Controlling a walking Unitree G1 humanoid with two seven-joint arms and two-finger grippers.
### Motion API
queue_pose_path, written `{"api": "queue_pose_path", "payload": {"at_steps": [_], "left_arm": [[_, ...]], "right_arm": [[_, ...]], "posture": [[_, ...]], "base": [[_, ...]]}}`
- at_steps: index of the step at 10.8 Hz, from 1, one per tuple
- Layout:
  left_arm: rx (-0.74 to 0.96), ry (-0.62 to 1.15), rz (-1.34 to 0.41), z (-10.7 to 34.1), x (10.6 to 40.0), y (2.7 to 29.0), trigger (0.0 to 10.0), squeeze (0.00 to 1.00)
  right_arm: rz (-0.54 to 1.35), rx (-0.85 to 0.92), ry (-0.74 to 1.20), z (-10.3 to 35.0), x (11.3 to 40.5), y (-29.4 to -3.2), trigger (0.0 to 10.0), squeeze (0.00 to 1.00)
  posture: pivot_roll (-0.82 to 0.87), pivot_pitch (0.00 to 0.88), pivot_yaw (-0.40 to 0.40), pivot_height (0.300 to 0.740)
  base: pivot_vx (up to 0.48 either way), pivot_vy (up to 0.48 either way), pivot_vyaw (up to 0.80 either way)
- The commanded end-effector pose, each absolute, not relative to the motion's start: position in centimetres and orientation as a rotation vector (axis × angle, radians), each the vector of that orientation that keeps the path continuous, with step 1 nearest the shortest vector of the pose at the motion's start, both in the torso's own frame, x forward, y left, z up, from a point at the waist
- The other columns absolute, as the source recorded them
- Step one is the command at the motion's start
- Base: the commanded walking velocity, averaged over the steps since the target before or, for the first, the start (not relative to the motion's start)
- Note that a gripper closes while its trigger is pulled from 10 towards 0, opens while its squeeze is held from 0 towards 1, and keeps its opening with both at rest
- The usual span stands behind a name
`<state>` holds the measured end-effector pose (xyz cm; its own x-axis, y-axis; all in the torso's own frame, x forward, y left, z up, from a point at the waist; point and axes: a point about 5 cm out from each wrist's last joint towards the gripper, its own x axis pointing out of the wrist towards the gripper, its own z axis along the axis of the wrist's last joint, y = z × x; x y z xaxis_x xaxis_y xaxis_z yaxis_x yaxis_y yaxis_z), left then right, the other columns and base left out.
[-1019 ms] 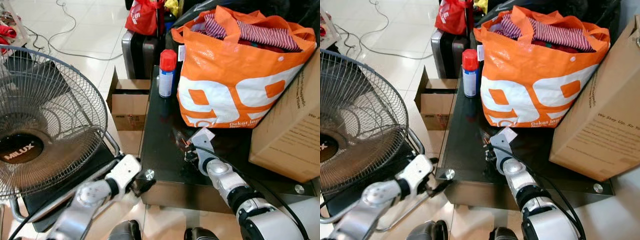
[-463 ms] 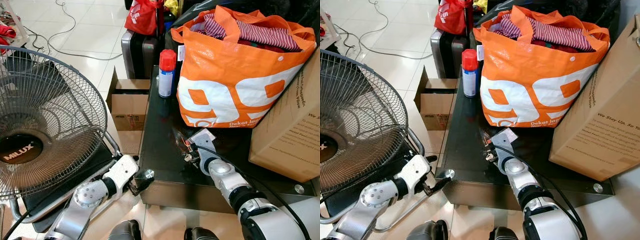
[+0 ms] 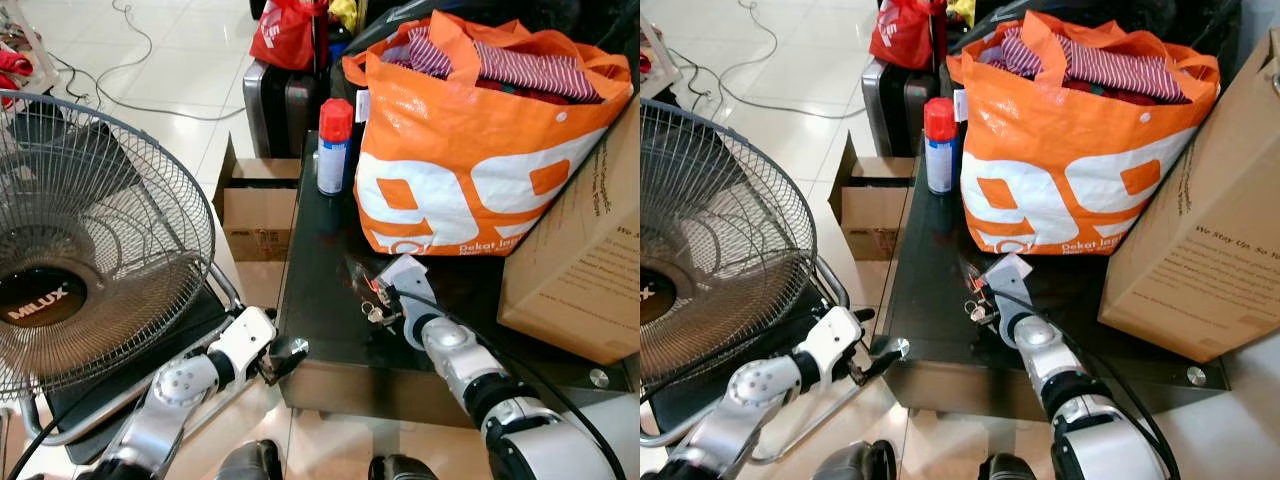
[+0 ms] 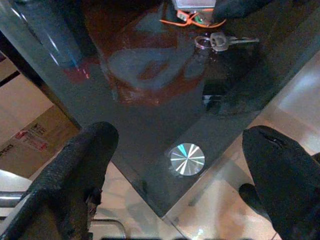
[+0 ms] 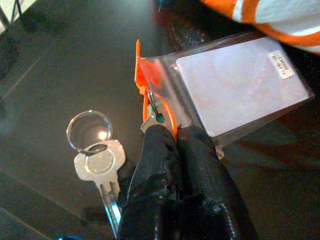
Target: Hang keys on a hook
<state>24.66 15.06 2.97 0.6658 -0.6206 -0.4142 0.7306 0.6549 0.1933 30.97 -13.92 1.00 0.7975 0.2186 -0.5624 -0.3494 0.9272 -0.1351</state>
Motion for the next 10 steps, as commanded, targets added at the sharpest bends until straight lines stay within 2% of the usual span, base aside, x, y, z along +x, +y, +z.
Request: {"api": "queue_pose_path", "payload": {"at_steps": [1,4,5,7,10], "left_arm": [[0.37,0.31,-0.748,2.7,24.9,15.5,10.0,0.0],[0.312,0.116,-0.676,7.1,26.9,15.8,10.0,0.0],[0.33,0.066,-0.718,9.2,27.0,14.6,10.0,0.0],[0.347,0.022,-0.734,11.1,26.9,12.9,10.0,0.0],[0.37,0.006,-0.711,12.8,26.5,12.5,10.0,0.0]], "right_arm": [[0.302,-0.21,0.525,1.5,31.2,-14.4,0.0,0.0],[0.409,-0.208,0.387,3.8,30.9,-15.7,0.0,0.0],[0.464,-0.288,0.373,3.6,29.9,-16.0,0.0,0.0],[0.392,-0.341,0.397,2.7,29.0,-16.5,0.0,0.0],[0.324,-0.321,0.31,3.2,29.1,-15.8,0.0,0.0]], "posture": [[-0.04,0.111,0.018,0.74],[-0.04,0.06,0.013,0.74],[-0.05,0.05,0.016,0.74],[-0.06,0.025,0.026,0.74],[-0.06,0.004,0.023,0.74]], "base": [[0.0,0.0,0.0],[0.0,0.0,0.0],[0.0,0.0,0.0],[0.0,0.0,0.0],[0.0,0.0,0.0]]}}
